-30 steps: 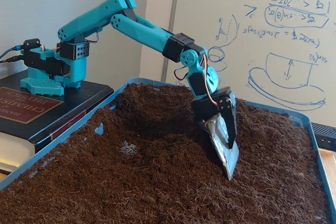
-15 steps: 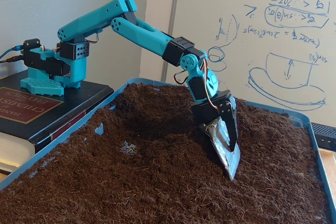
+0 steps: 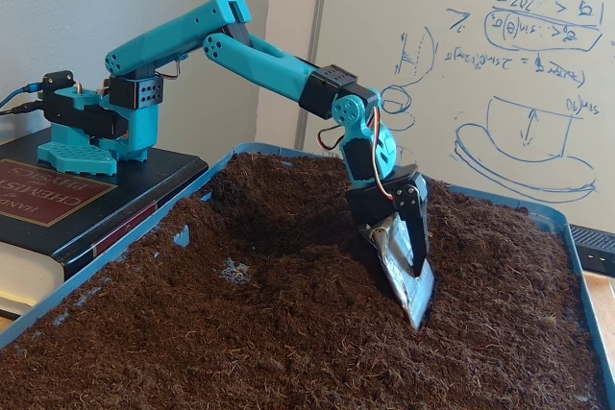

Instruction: Build a berm.

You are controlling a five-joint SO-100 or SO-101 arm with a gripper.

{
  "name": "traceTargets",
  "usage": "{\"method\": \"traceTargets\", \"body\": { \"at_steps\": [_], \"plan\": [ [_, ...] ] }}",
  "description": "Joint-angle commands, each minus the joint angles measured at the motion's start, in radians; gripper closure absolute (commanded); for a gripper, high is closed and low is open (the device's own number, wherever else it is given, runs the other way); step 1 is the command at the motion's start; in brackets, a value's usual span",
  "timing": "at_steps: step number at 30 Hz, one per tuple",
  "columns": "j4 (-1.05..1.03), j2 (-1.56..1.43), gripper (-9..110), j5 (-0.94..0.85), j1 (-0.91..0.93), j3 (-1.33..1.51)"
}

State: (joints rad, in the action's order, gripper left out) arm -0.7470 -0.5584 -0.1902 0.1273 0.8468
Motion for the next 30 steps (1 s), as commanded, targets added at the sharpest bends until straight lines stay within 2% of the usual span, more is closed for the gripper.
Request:
{"method": "traceTargets", "body": {
  "at_steps": [1, 20, 30],
  "plan": [
    [-0.063, -0.014, 101, 0.002, 0.015, -0.009],
    [-0.238, -0.130, 101, 0.002, 0.015, 0.003],
    [-0.253, -0.238, 101, 0.002, 0.011, -0.014]
  ]
}}
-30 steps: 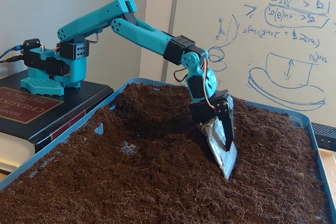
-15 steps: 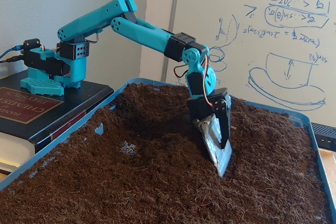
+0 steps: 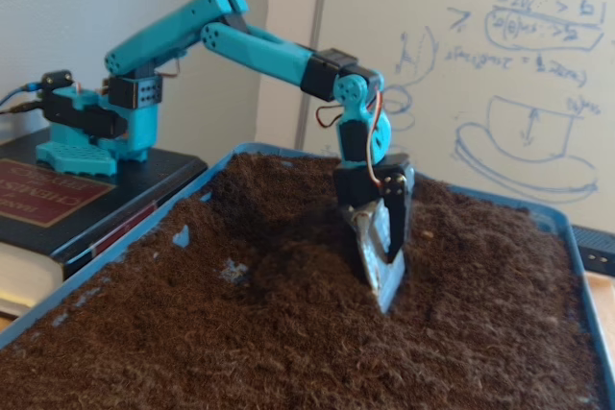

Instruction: Build a berm.

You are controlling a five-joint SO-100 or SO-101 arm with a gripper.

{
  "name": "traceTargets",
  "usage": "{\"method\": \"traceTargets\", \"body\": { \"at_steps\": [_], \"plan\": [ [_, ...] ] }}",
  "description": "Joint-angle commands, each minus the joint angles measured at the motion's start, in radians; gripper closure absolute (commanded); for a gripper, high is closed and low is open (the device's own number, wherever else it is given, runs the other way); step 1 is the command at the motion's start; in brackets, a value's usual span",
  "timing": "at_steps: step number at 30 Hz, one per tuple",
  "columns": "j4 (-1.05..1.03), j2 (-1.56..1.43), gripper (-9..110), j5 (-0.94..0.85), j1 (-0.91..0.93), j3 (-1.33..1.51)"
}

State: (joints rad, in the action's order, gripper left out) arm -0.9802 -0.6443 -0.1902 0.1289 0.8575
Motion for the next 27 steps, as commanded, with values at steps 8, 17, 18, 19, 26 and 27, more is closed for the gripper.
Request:
{"method": "traceTargets", "body": {
  "at_steps": [8, 17, 18, 19, 26, 27],
  "plan": [
    [-0.017, -0.285, 101, 0.002, 0.002, -0.025],
    [-0.006, -0.451, 101, 0.002, 0.012, -0.025],
    [-0.006, -0.483, 101, 0.002, 0.012, -0.025],
    [-0.005, -0.514, 101, 0.002, 0.012, -0.025],
    [0.172, -0.586, 101, 0.002, 0.041, -0.014],
    [0.222, -0.578, 101, 0.002, 0.049, -0.006]
  ]
}}
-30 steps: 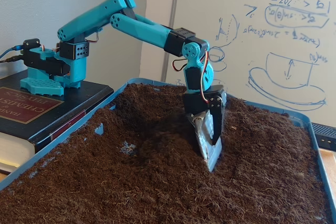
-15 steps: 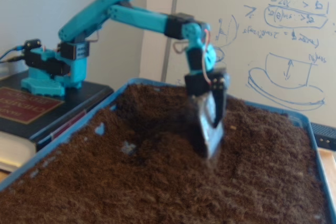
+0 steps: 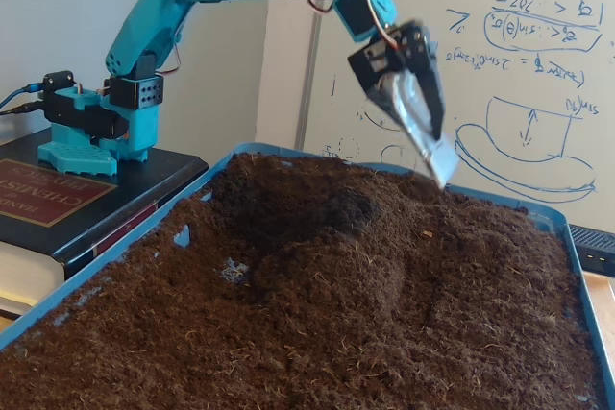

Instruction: Build a berm.

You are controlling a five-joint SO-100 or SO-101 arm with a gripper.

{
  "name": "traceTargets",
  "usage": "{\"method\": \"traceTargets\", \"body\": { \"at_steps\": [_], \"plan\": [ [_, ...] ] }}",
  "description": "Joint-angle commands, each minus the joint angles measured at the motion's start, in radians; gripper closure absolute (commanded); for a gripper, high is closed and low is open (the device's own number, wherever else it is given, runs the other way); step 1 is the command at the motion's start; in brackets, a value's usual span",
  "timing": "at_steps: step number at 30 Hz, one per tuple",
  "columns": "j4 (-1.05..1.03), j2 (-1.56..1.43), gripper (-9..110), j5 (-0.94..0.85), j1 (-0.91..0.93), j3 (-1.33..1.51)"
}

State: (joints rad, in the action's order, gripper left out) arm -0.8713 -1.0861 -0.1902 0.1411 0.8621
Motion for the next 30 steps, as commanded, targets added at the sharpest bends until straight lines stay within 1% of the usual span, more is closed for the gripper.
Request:
{"method": "traceTargets", "body": {
  "at_steps": [1, 4, 6, 14, 20, 25, 30],
  "plan": [
    [0.164, -0.121, 101, 0.002, 0.046, -0.009],
    [0.278, -0.038, 101, 0.002, 0.103, -0.009],
    [0.311, 0.021, 101, -0.011, 0.141, -0.009],
    [0.314, 0.221, 101, -0.017, 0.265, -0.009],
    [0.327, 0.316, 101, -0.017, 0.285, -0.023],
    [0.344, 0.322, 101, -0.003, 0.281, -0.031],
    [0.515, 0.350, 101, -0.002, 0.275, -0.014]
  ]
}}
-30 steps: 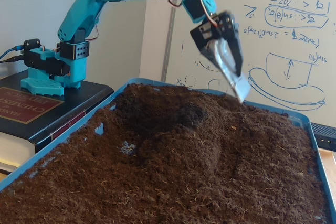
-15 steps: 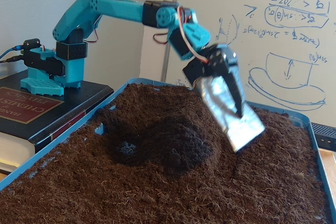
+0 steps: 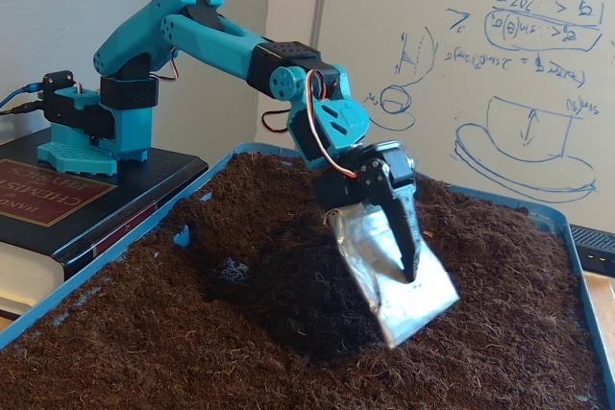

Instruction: Build a berm.

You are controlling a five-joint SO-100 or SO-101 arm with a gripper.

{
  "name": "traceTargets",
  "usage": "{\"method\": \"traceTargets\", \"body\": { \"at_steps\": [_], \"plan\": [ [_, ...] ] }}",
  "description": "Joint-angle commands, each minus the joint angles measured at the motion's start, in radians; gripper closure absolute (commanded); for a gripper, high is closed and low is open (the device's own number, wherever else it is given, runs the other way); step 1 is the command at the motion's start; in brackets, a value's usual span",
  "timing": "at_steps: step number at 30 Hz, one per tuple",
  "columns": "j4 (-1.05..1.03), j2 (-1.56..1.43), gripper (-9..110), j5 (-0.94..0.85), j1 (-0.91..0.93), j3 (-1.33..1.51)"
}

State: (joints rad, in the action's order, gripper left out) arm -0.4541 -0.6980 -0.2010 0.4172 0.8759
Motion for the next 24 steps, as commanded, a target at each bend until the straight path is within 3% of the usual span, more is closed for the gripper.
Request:
{"method": "traceTargets", "body": {
  "at_steps": [1, 24],
  "plan": [
    [0.126, -0.029, 101, 0.009, -0.003, -0.028],
    [0.173, 0.210, 101, -0.003, -0.060, -0.021]
  ]
}}
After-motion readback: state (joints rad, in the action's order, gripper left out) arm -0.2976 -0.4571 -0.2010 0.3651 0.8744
